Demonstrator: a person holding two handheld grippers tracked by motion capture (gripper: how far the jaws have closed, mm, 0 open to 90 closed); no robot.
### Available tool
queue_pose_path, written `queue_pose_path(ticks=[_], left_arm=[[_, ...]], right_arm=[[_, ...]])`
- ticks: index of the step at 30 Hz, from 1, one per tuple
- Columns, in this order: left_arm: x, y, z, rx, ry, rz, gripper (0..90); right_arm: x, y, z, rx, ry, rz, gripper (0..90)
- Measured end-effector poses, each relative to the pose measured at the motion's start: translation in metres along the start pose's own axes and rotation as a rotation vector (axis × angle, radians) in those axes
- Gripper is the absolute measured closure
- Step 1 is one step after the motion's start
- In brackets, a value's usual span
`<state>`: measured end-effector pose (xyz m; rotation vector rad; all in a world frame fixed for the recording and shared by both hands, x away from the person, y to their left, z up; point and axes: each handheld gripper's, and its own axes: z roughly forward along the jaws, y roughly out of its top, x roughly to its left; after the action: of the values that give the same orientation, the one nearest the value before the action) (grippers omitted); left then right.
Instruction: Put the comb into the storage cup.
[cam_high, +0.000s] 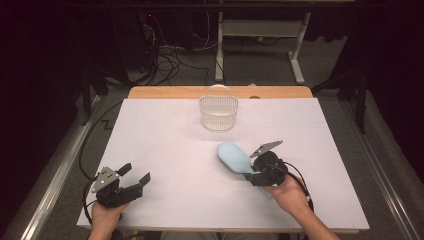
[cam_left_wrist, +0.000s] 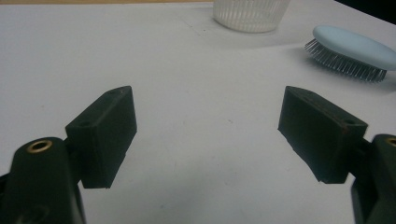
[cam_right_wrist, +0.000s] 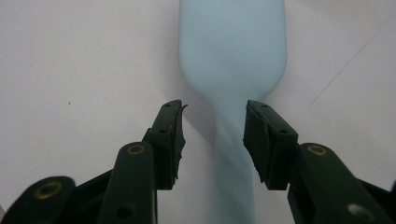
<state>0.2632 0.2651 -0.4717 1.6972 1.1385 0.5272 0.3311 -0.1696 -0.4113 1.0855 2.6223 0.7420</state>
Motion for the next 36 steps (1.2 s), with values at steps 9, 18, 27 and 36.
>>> queue_pose_path(ticks=[9, 18, 27, 36], left_arm=[[0.0, 0.0, 0.0, -0.003, 0.001, 0.0, 18.7], [0.0, 0.0, 0.0, -0.002, -0.001, 0.001, 18.7], [0.0, 0.0, 0.0, 0.001, -0.002, 0.0, 18.7], [0.0, 0.0, 0.0, 0.001, -0.002, -0.001, 18.7]], right_arm=[[-0.006, 0.001, 0.005, 0.021, -0.02, 0.018, 46.1], [-0.008, 0.003, 0.02, 0.071, -0.033, 0.033, 42.4], [-0.011, 0.005, 0.033, 0.12, -0.033, 0.056, 44.4], [-0.011, 0.008, 0.041, 0.135, -0.057, 0.037, 51.9]])
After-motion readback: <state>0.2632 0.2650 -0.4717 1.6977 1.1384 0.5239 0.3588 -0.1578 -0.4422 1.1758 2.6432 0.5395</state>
